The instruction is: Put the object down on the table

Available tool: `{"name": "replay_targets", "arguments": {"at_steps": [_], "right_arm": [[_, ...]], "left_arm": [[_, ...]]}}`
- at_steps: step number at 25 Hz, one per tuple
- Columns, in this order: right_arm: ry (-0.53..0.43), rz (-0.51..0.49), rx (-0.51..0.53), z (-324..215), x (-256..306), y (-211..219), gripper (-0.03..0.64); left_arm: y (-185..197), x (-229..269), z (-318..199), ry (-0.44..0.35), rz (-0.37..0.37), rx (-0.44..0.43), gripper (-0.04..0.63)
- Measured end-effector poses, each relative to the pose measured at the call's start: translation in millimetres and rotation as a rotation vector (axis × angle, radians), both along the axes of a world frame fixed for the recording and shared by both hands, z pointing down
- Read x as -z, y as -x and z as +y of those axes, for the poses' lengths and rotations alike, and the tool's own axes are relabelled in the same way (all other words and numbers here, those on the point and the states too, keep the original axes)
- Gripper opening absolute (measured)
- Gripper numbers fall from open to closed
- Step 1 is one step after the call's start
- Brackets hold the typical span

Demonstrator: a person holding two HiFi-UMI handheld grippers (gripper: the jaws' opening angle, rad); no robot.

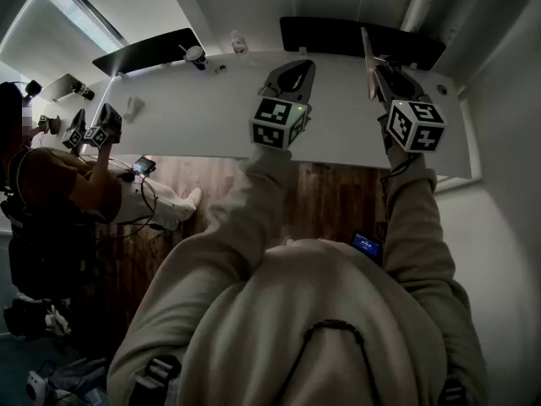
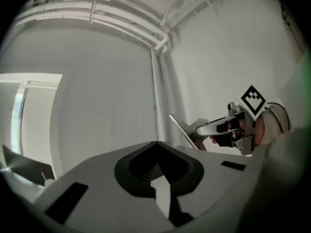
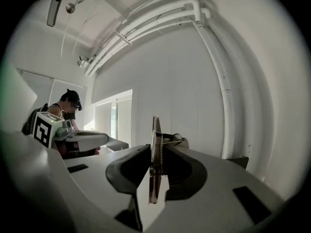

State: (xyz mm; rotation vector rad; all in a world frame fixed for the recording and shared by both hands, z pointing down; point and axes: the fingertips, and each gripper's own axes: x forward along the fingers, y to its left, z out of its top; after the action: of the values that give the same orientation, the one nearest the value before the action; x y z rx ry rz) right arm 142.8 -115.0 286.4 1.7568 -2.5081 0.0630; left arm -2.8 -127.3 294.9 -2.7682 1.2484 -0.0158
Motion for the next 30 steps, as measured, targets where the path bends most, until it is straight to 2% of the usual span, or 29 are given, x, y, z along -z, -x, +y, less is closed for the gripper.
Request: {"name": "replay_targets", "arguments": {"at_steps": [2,4,9,15,20,30], "right_arm": [[0.02,0.024,-0.005,2,-8,4,0.1],[0.028,0.034,-0.009,3,-14,6,0.1],[-0.009,0.001,-0.023,4,-13,10,0.1],[-0.009,0.005,-0.012,8,-12,14,0.1],[-0.006,-0.059,0.047,14,-9,18,0.1],[-0.004,-0.054,0.079,33,-11,3,0.1]], "left_arm": [[8,-6,-1,0.056,0.022,0.01,0.005],[13,-7,-1,0.074,0.018,0.026,0.005],[11,-3,1,0.062,-0.018,0.023,0.005],[9,-11,2,0.081,-0.014,0.016,0.005],[8,-10,2,0.079,-0.01,0.018,0.005],[2,-9,14,0.073,-0.01,0.053,0.005]]}}
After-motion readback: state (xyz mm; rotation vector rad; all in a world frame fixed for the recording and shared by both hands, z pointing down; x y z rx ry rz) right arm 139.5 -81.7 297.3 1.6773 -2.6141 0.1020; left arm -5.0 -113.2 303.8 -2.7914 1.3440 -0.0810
